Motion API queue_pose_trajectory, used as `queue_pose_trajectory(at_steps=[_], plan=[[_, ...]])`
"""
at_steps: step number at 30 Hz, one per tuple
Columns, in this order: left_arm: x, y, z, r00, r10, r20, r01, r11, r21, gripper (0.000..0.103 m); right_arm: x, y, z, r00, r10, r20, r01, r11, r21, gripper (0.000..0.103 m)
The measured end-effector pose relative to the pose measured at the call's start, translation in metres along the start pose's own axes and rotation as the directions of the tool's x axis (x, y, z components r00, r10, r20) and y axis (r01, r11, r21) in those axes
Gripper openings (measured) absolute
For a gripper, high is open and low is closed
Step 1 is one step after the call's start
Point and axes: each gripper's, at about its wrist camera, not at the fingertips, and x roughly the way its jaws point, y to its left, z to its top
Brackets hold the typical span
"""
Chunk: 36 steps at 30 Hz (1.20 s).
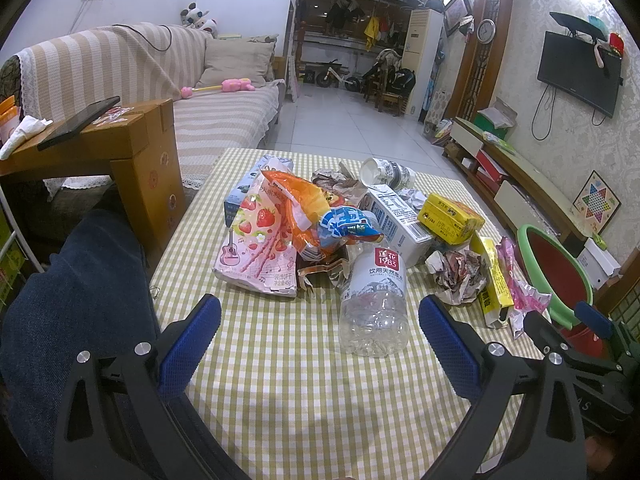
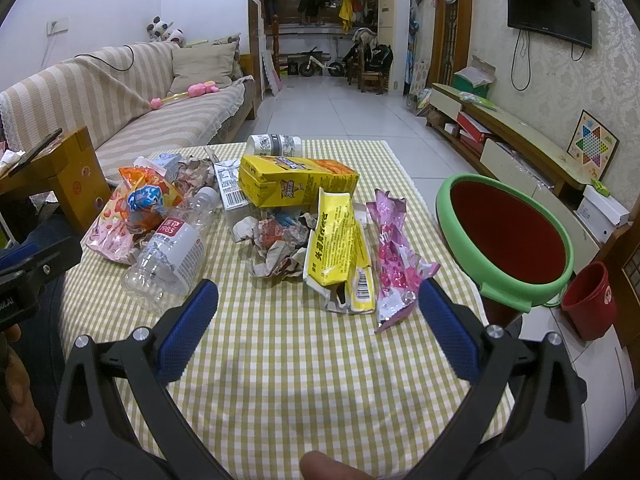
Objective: Collect trash
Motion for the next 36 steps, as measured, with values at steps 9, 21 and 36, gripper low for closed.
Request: queue_pose_trajectory(at_steps=[9,21,36], plan=[[0.0,0.0,0.0,1.0,0.0,-0.001,0.0,1.0,0.001,0.095,0.0,-0.001,0.0,1.0,0.005,-0.003,-0.005,1.0,0.007,0.098],[0.008,-0.005,-0.003,0.999,-0.023,-0.045,0.024,0.999,0.028,0.095,0.001,-0.007,0.005,0.999,0.025,-0.024,-0.025,1.0,-0.001,0.098],[0.054,-0.021,-0.003,0.961,-0.107,-0.255,0.11,0.994,0.0,0.095,0.035,-0.066,0.033,0.992,-0.026,-0.125,0.035,0.997,0.07,0.098]])
